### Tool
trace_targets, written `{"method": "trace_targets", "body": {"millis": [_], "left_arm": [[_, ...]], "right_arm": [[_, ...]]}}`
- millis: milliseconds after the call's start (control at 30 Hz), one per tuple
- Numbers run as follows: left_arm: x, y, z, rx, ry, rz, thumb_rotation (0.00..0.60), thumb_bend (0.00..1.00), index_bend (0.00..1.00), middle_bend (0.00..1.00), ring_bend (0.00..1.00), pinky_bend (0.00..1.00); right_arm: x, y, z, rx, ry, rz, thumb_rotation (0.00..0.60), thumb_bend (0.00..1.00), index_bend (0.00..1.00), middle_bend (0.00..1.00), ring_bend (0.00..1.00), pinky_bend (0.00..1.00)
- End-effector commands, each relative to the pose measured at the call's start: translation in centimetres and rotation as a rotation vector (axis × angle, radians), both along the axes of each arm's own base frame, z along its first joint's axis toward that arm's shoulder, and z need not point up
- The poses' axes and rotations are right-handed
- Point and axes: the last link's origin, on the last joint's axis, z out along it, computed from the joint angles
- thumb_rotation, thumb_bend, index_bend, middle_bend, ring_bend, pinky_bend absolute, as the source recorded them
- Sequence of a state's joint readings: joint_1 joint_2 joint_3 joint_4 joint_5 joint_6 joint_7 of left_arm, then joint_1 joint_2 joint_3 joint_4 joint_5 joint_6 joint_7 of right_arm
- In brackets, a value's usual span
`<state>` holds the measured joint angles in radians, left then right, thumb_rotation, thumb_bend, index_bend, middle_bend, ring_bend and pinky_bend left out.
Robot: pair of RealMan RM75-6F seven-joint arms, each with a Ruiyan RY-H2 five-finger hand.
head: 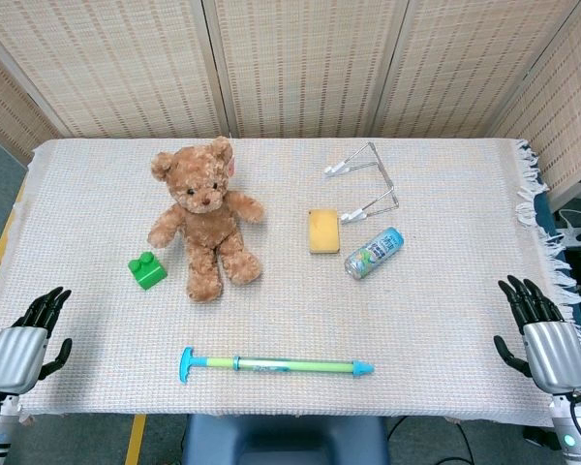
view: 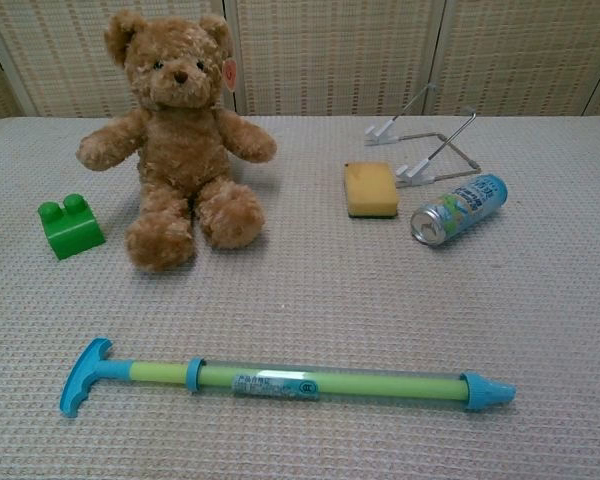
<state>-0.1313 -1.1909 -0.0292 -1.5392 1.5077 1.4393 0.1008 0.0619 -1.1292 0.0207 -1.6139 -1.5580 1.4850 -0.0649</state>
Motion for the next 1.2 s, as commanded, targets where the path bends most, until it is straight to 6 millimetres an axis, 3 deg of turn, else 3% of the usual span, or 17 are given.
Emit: {"method": "trace_targets", "body": {"millis": [33,333,600,833,1200], "left_arm": [[0.1,0.1,0.0,0.003,-0.003,-0.006,0.6,0.45,0.02,0.05,0.1,0.42],[0.2,0.2,-1.3,-0.006,0.025,-0.013,0.6,0.45,0.02,0.06,0.1,0.42],[1.1,1.8,-3.2,0.011,-0.002,-0.058,0.6,0.45,0.02,0.08,0.13,0.42],[3.0,4.7,-4.9,0.03,-0.009,-0.068,0.6,0.45,0.0,0.08,0.13,0.42],[7.0,10.6,-10.0,0.054,-0.09,0.046,0.6,0.45,0.03,0.13,0.15,0.39]], "right_arm": [[0.0,0.1,-0.1,0.021,0.001,-0.007,0.6,0.25,0.0,0.02,0.0,0.2],[0.8,0.5,0.1,-0.007,-0.076,0.124,0.6,0.25,0.0,0.02,0.0,0.2],[0.8,0.3,0.6,-0.044,-0.095,0.153,0.6,0.2,0.0,0.02,0.0,0.2],[0.6,-0.4,0.3,-0.004,-0.122,0.14,0.6,0.2,0.0,0.02,0.0,0.2],[0.7,-0.5,0.2,0.057,-0.145,0.134,0.6,0.2,0.0,0.02,0.0,0.2]]}}
